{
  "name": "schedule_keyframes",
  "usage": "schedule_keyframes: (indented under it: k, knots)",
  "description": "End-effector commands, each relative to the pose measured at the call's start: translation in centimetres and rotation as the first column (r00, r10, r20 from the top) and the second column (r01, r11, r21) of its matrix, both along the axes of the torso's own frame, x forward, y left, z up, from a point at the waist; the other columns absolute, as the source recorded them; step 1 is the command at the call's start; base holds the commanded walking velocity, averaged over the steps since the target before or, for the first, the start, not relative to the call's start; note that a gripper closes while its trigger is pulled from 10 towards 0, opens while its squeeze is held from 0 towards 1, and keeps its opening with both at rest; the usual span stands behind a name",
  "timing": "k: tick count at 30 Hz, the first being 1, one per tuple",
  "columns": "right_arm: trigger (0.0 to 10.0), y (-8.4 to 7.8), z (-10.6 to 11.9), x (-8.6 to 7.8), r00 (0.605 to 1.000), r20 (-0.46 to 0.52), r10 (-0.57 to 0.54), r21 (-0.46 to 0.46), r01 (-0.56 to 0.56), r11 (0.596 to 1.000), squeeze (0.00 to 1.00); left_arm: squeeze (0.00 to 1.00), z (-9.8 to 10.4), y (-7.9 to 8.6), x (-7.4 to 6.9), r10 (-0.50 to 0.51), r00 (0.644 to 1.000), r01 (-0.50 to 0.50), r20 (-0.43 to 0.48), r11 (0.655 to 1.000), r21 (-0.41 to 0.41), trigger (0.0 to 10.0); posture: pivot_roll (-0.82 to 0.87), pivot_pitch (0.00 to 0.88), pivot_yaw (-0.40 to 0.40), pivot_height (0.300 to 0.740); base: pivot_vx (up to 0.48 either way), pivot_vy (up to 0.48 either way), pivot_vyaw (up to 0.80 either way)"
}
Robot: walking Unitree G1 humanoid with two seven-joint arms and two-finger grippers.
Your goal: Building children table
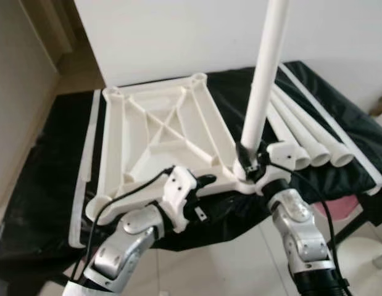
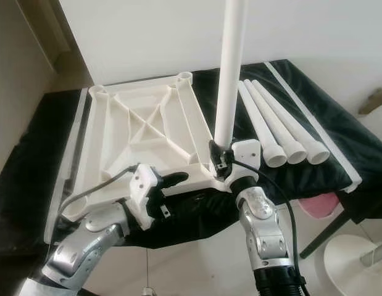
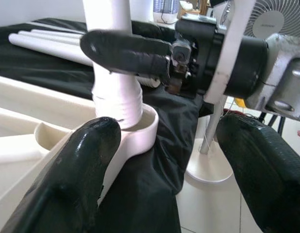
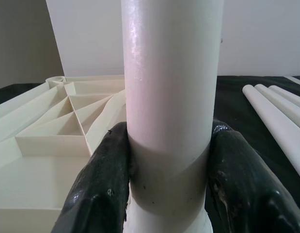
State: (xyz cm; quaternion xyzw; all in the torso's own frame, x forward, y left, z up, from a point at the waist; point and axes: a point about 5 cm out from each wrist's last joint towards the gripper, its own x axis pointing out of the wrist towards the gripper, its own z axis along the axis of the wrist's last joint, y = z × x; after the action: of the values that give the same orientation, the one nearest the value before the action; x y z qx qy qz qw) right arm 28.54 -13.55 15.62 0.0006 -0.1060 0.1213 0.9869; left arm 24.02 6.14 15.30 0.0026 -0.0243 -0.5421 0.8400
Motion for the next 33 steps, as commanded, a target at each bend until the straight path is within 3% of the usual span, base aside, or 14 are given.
schedule_keyframes:
  k: [1, 15, 26, 33]
  knots:
    - [10.0, 0.0, -0.4, -0.4, 1.0, -0.006, 0.009, 0.002, -0.009, 1.0, 0.0, 0.0, 0.1, 0.3, 0.4, 0.06, 0.998, -0.06, 0.012, 0.998, -0.003, 10.0, 0.01, 0.0, 0.025, 0.74, 0.0, 0.0, 0.0]
    - [10.0, -1.9, -2.1, -1.7, 0.997, -0.058, -0.042, -0.013, 0.041, 0.999, 0.0, 0.0, 0.4, 0.0, 0.6, 0.057, 0.998, -0.056, 0.021, 0.998, -0.015, 10.0, 0.0, 0.0, 0.037, 0.74, 0.0, 0.0, 0.0]
    - [10.0, -2.0, -2.8, -1.7, 0.997, -0.068, -0.026, -0.019, 0.024, 1.0, 0.0, 0.0, 0.4, 0.0, 0.7, 0.057, 0.998, -0.056, 0.024, 0.998, -0.014, 10.0, 0.0, 0.0, 0.037, 0.74, 0.0, 0.0, 0.0]
    - [10.0, -1.7, -2.9, -2.6, 0.999, -0.01, 0.045, -0.094, -0.046, 0.994, 0.0, 0.0, 0.4, 0.0, 0.5, 0.06, 0.998, -0.06, 0.021, 0.998, -0.013, 10.0, 0.01, 0.0, 0.037, 0.74, 0.0, 0.0, 0.0]
